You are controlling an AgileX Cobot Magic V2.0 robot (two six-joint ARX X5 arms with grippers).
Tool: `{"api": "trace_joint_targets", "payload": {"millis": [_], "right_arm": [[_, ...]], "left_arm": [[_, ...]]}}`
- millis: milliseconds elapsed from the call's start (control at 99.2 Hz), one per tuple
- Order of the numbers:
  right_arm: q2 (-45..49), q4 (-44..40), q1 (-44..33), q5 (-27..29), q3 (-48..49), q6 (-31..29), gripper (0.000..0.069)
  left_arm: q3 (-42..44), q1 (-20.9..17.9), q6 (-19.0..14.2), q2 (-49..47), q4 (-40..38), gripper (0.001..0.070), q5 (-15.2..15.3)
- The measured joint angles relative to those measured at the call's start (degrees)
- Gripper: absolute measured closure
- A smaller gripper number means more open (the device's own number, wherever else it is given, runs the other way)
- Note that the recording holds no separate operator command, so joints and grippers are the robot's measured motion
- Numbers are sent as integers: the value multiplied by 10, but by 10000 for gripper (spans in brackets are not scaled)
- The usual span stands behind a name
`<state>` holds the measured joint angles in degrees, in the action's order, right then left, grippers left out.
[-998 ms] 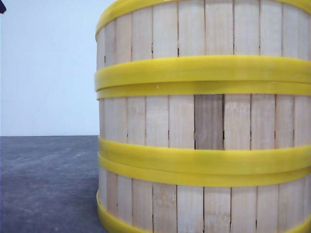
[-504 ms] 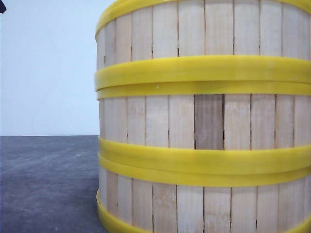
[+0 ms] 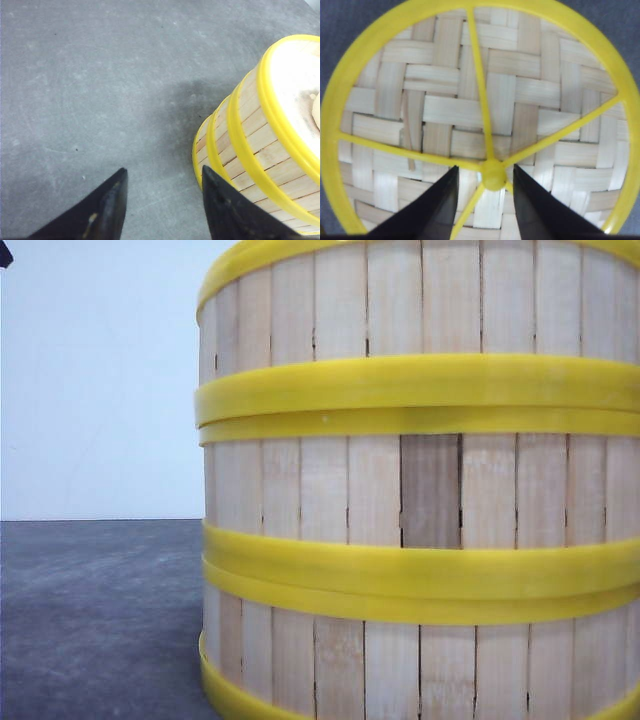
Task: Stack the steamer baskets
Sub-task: 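Grasp the woven bamboo lid at its yellow spoke hub with the right gripper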
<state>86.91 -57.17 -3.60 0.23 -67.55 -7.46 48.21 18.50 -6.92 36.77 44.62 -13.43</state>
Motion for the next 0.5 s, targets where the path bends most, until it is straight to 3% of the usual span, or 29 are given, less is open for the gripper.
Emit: {"api": "trace_joint_targets", "payload": {"millis": [312,504], "right_arm": [[9,-1,-2,3,-1,6,612],[9,-5,-2,4,-2,17,635]], "left_arm": [[0,0,0,0,0,434,0],[0,0,0,0,0,434,0]]}}
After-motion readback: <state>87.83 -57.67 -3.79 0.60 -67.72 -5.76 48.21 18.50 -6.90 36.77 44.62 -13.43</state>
